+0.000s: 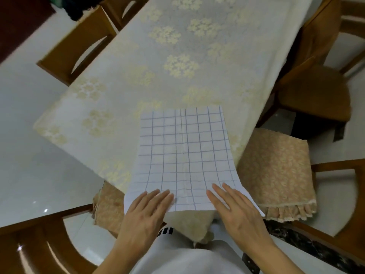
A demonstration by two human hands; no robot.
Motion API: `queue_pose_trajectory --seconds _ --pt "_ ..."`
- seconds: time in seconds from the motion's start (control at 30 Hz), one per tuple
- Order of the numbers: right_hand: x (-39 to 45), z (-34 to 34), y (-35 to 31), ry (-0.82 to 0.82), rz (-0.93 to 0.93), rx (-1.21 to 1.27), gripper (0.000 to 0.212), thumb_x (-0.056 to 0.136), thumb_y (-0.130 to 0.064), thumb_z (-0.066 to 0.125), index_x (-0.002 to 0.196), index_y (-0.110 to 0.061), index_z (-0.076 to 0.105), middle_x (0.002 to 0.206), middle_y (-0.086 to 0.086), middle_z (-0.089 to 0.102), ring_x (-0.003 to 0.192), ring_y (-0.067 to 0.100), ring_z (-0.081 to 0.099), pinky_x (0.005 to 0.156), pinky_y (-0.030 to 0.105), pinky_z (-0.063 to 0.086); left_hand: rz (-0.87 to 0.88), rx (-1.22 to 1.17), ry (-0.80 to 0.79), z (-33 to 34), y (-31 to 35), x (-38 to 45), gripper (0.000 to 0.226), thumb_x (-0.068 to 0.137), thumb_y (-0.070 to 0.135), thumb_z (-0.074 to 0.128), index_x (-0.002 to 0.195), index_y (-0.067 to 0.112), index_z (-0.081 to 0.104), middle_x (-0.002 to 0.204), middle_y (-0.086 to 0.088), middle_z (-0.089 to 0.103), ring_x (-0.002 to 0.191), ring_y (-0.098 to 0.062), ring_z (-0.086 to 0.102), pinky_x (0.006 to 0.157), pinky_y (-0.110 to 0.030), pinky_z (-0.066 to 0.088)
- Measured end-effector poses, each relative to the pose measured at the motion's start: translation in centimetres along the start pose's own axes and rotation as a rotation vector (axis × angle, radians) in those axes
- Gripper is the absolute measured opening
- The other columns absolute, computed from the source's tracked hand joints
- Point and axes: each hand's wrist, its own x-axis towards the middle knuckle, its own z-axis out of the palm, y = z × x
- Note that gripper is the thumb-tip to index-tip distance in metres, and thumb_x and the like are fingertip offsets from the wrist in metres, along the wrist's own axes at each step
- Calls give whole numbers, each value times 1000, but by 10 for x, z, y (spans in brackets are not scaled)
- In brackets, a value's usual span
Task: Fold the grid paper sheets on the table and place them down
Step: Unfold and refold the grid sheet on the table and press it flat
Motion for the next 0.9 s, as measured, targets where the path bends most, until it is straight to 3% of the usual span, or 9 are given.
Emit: queue_pose_trajectory --seconds 0.2,0.3,0.4,0.5,0.57,0.63,0.73,0.8,0.9 --pt "55 -34 11 34 -8 -116 56 84 2 49 137 -12 55 142 15 54 130 37 51 101 52 49 20 127 -2 -27 -29 45 44 94 23 39 130 15 63 130 -3 65 118 -26 62 107 -45 37" --pt "101 -46 29 -51 13 -201 64 67 3 58 130 -11 62 133 19 61 120 40 59 94 53 51 89 179 2 -31 -60 89 41 96 18 37 126 13 64 125 -6 68 112 -30 65 104 -49 44" --pt "153 -57 48 -155 31 -276 80 51 8 80 127 -13 65 129 19 63 114 40 63 85 50 55 162 207 -21 -28 -93 138 38 95 18 39 122 12 65 119 -8 70 106 -32 66 100 -48 49" --pt "197 -56 64 -251 -7 -272 81 80 5 64 151 -19 34 159 16 29 143 36 33 110 48 36 197 230 -63 -19 -121 182 32 89 13 60 121 11 64 118 -11 70 106 -33 67 98 -49 50" --pt "223 -44 76 -339 68 -273 72 94 -1 47 156 -23 18 164 10 12 150 30 16 118 44 22 180 232 -104 -9 -138 207 38 82 13 73 119 11 64 118 -12 70 105 -34 67 97 -48 52" --pt "244 -26 86 -312 94 -290 65 94 -7 53 152 -25 28 161 10 25 147 31 27 116 46 27 153 237 -139 4 -155 228 37 82 14 73 118 12 64 121 -13 69 107 -34 67 96 -47 52" --pt "271 1 103 -323 120 -333 63 76 -15 80 134 -25 56 137 8 59 127 30 56 101 49 47 109 208 -177 27 -181 249 39 82 12 72 119 12 61 126 -14 66 111 -36 65 94 -45 52" --pt "286 16 113 -324 138 -351 68 71 -12 83 132 -24 58 135 7 61 127 31 55 104 54 44 92 208 -172 41 -194 258 44 82 13 71 124 12 59 130 -14 64 114 -36 63 94 -45 53" --pt "305 31 121 -282 153 -362 62 89 -20 66 147 -26 42 149 7 48 142 30 39 115 60 26 76 196 -140 58 -206 269 37 90 14 62 127 11 57 133 -11 61 119 -33 59 100 -48 47"
